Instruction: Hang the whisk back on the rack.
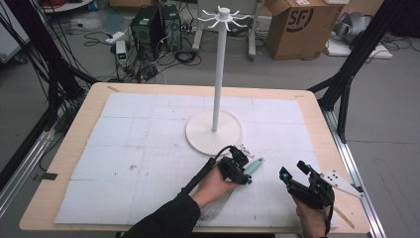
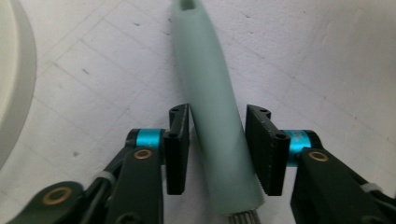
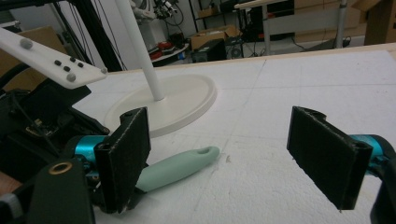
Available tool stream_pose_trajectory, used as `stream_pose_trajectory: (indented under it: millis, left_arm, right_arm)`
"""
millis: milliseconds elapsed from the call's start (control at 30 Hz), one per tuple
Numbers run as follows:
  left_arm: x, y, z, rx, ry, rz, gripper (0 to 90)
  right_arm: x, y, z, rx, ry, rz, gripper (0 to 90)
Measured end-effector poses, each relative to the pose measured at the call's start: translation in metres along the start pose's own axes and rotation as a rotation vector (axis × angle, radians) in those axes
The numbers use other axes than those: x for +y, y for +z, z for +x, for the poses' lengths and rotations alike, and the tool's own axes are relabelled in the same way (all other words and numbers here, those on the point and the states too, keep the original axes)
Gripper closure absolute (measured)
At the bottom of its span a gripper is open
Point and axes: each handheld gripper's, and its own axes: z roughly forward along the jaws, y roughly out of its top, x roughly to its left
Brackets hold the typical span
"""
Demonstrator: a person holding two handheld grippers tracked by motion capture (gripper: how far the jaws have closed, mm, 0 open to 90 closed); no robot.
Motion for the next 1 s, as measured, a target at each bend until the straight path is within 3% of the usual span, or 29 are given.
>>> stream_pose_trajectory:
  millis: [33,100,200,300,333,400,667,733,767,800,833,900,1000]
  left_arm:
    - [0.0,0.0,0.005,-0.031,-0.031,0.002,63.3]
    - [0.001,-0.001,0.007,-0.044,-0.042,0.008,64.3]
    - [0.003,-0.002,0.015,-0.096,-0.097,0.039,66.3]
    - [0.004,-0.003,0.017,-0.11,-0.103,0.057,67.5]
    - [0.007,-0.004,0.018,-0.118,-0.099,0.088,68.1]
    - [0.009,-0.004,0.019,-0.121,-0.086,0.105,68.3]
    - [0.008,-0.007,0.026,-0.173,-0.094,0.115,68.4]
    - [0.008,-0.011,0.025,-0.168,-0.09,0.087,68.4]
    - [0.008,-0.018,0.026,-0.195,-0.091,0.049,68.4]
    - [0.008,-0.018,0.026,-0.195,-0.091,0.049,68.4]
    - [0.007,-0.026,0.028,-0.207,-0.109,0.003,68.4]
    - [0.006,-0.036,0.034,-0.233,-0.129,-0.042,68.4]
    - [0.004,-0.046,0.04,-0.262,-0.154,-0.082,68.4]
  right_arm:
    - [0.0,0.0,0.0,-0.001,0.002,-0.001,20.4]
    - [0.0,0.0,-0.001,-0.004,-0.002,-0.006,20.4]
    - [0.0,-0.001,-0.002,-0.007,-0.001,-0.005,20.4]
    - [0.0,-0.001,-0.002,-0.009,0.0,-0.004,20.4]
    - [0.0,-0.001,-0.002,-0.01,0.0,-0.004,20.4]
    - [0.0,-0.001,-0.002,-0.01,0.0,-0.005,20.4]
    - [0.0,-0.001,-0.003,-0.014,0.002,-0.007,20.4]
    - [0.0,-0.002,-0.003,-0.013,0.001,-0.008,20.4]
    - [0.0,-0.002,-0.003,-0.012,0.003,-0.008,20.4]
    - [0.0,-0.002,-0.003,-0.014,0.002,-0.007,20.4]
    - [0.0,-0.001,-0.003,-0.015,0.004,-0.007,20.4]
    - [0.0,-0.002,-0.003,-0.013,0.007,-0.007,20.4]
    - [0.0,-0.001,-0.003,-0.012,0.005,-0.005,20.4]
